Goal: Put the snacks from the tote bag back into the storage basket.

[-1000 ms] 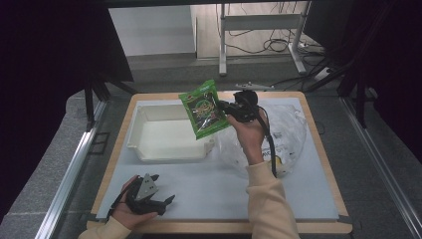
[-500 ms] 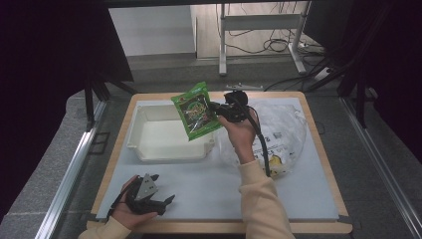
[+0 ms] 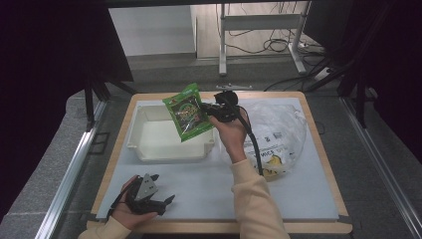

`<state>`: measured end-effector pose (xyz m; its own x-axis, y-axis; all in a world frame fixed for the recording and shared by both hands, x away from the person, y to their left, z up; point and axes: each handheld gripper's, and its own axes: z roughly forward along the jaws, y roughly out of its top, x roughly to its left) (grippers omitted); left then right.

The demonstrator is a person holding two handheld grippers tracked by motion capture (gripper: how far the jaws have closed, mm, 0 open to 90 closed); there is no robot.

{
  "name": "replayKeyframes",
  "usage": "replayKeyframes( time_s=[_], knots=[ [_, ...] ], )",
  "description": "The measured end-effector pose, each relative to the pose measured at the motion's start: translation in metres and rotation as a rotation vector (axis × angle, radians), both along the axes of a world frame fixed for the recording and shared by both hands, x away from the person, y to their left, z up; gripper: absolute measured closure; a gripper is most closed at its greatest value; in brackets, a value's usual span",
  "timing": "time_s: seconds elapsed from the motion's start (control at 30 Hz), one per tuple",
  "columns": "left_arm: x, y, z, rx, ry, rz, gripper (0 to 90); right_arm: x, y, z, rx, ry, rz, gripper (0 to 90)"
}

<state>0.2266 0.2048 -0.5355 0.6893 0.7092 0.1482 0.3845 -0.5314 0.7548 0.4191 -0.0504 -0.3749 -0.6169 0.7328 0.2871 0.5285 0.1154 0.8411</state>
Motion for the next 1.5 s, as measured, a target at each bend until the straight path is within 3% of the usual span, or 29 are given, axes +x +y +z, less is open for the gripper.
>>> replayKeyframes(
  time_s=[1.17, 1.5],
  knots=[
    [0.000, 0.000, 0.001, 0.000, -0.003, -0.002, 13.3, 0.007, 0.037, -0.012, -0.003, 0.029, 0.031, 90.0],
    [-0.001, 0.000, 0.001, -0.009, -0.003, 0.001, 13.3, 0.012, 0.047, -0.021, -0.005, 0.046, 0.025, 90.0]
  ],
)
